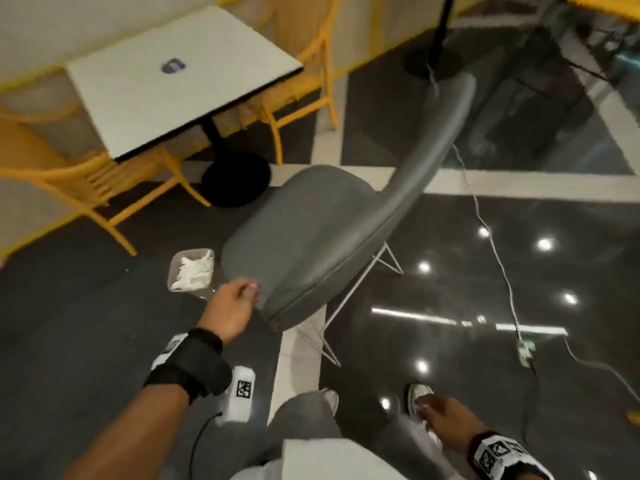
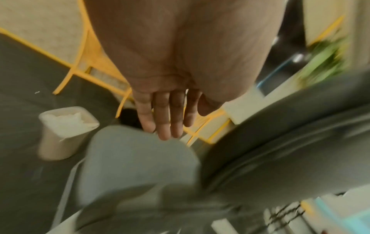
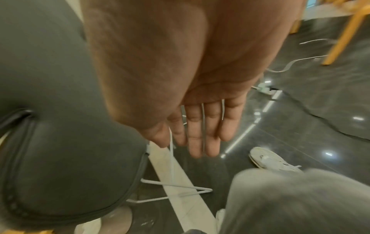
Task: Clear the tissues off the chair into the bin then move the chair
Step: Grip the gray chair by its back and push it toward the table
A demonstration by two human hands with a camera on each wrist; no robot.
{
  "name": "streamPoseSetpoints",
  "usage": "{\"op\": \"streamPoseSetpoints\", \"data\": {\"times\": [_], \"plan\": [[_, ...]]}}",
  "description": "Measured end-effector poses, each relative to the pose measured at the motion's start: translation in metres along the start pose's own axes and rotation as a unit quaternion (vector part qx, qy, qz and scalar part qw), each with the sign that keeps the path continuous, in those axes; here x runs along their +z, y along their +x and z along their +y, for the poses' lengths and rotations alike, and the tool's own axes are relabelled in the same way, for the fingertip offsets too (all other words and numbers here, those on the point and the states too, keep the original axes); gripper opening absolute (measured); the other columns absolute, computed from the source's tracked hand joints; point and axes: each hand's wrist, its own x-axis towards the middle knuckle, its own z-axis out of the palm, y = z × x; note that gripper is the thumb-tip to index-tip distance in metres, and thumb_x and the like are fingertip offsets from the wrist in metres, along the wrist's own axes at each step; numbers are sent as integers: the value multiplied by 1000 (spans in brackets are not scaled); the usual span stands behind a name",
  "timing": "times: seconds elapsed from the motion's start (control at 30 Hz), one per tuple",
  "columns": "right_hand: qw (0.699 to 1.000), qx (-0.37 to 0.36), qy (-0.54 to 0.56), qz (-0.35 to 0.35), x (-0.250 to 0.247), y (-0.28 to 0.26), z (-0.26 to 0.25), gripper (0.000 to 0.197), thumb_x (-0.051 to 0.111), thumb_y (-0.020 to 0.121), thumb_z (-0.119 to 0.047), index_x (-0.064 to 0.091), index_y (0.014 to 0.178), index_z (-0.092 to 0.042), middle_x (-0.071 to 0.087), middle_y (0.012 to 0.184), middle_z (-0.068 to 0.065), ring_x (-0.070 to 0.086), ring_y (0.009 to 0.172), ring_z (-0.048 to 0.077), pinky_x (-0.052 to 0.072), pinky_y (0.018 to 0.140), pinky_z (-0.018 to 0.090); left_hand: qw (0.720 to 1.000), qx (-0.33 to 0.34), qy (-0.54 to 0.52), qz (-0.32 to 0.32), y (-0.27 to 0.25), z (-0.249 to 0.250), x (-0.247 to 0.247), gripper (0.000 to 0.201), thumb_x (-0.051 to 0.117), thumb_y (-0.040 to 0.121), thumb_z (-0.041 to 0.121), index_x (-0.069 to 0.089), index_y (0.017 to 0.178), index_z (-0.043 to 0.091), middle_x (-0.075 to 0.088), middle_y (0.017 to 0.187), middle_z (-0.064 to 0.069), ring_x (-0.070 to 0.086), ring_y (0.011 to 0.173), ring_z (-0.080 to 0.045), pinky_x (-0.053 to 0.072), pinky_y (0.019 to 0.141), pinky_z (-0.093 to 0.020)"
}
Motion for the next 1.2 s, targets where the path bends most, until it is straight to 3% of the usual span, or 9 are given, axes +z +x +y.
{"op": "streamPoseSetpoints", "data": {"times": [0.1,0.17,0.27,0.37,0.57,0.73,0.87,0.97,1.2], "plan": [[992,-97,-85,-1,-62,19,-21,19,57,96,-27,73,105,-26,76,104,-3,71,97,12,52,92,25,994,10,-81,74,-34,76,3,33,47,101,33,72,87,16,76,94,-3,71,93,-20,55,91,-40],[977,-170,-127,-10,-108,22,-35,24,56,97,-31,68,118,-28,72,118,-5,67,112,13,47,95,19,991,46,-30,121,-53,125,18,41,44,100,42,71,84,15,74,87,-2,69,90,-22,54,88,-41],[944,-296,-144,32,-185,11,-69,12,55,93,-30,64,95,-38,70,92,-17,66,87,-3,43,80,9,979,35,138,149,-67,178,52,56,30,96,59,61,76,17,67,79,-8,64,86,-34,52,82,-45],[906,-391,-133,89,-260,-12,-114,13,58,95,-30,68,88,-30,63,67,-24,59,66,-10,42,70,9,962,-26,212,170,-56,207,84,61,21,94,62,63,84,19,69,92,-13,64,93,-39,51,85,-45],[812,-526,-170,186,-364,-16,-217,25,49,99,-39,68,98,-23,69,88,-3,62,83,15,47,76,30,936,-84,251,234,-34,236,106,66,17,91,49,68,103,9,69,109,-19,64,101,-40,49,87,-44],[760,-489,-359,233,-422,37,-272,38,37,99,-50,64,86,-26,65,89,6,62,93,32,46,85,42,922,-92,268,262,-32,235,111,54,16,81,45,47,54,11,56,65,-11,61,72,-36,55,77,-41],[748,-375,-503,216,-458,84,-284,74,16,95,-70,72,102,-22,71,102,12,63,98,35,42,87,43,907,-112,292,283,-29,233,117,55,21,87,43,60,64,12,62,72,-8,59,71,-33,44,72,-38],[725,-393,-531,198,-467,104,-285,82,9,90,-76,74,106,-29,73,102,9,63,93,31,46,86,42,899,-113,307,292,-25,235,118,51,23,88,41,57,62,13,62,70,-8,59,68,-33,44,67,-36],[680,-442,-503,301,-456,108,-276,68,15,94,-52,71,73,-19,67,71,11,58,67,29,44,75,38,891,-121,321,298,-22,238,112,46,28,88,38,51,56,13,55,59,-6,52,56,-31,42,60,-33]]}}
